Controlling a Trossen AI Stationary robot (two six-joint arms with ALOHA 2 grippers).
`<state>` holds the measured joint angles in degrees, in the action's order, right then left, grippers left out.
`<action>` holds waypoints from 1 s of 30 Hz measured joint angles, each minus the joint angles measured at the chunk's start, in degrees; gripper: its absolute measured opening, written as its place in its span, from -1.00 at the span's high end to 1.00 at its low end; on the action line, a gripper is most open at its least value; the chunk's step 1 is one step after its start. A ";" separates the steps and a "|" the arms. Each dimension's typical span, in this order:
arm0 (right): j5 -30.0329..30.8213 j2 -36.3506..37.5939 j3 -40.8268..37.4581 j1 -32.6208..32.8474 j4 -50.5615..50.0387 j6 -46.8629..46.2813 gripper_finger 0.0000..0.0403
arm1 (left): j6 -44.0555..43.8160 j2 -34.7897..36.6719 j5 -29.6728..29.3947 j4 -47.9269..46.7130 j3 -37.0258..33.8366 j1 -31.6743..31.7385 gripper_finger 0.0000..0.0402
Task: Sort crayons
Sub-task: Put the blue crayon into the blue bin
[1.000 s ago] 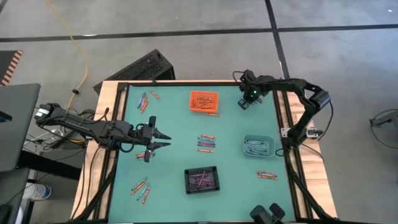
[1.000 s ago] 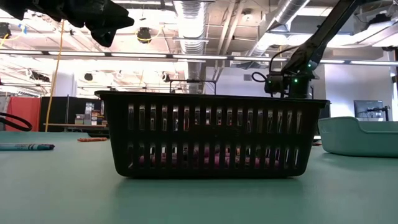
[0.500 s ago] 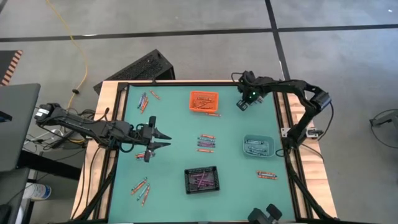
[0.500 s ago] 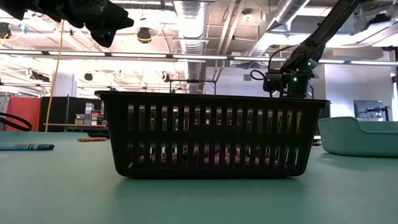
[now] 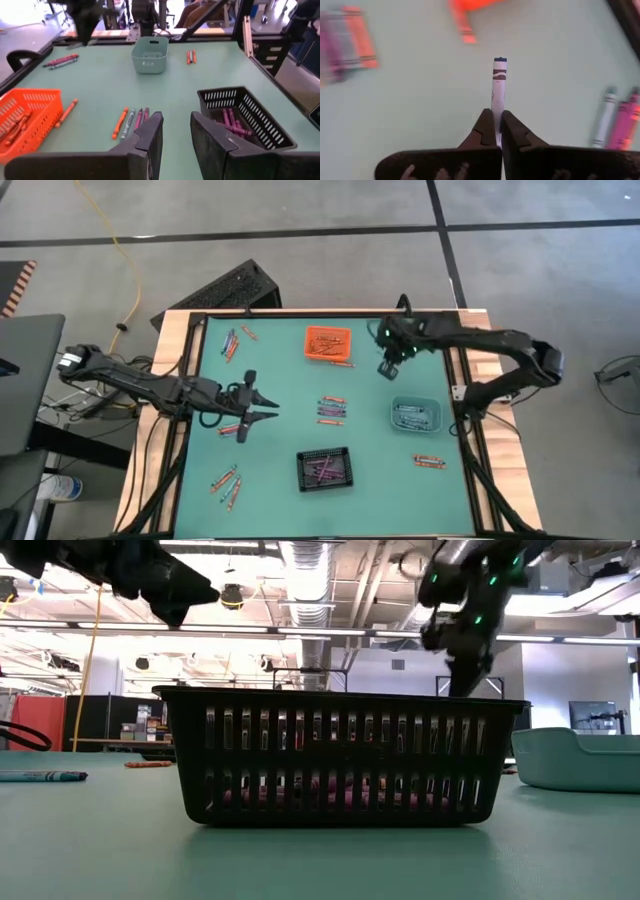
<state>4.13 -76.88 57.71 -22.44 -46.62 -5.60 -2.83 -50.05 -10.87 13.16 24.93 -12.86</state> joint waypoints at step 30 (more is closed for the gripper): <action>9.46 3.74 -11.01 44.74 -15.80 -30.58 0.94 | -5.27 -2.57 2.63 4.97 -0.02 -0.07 0.56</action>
<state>13.58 -73.14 46.71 22.31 -62.42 -36.18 -8.10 -52.62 -8.25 18.13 24.91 -12.93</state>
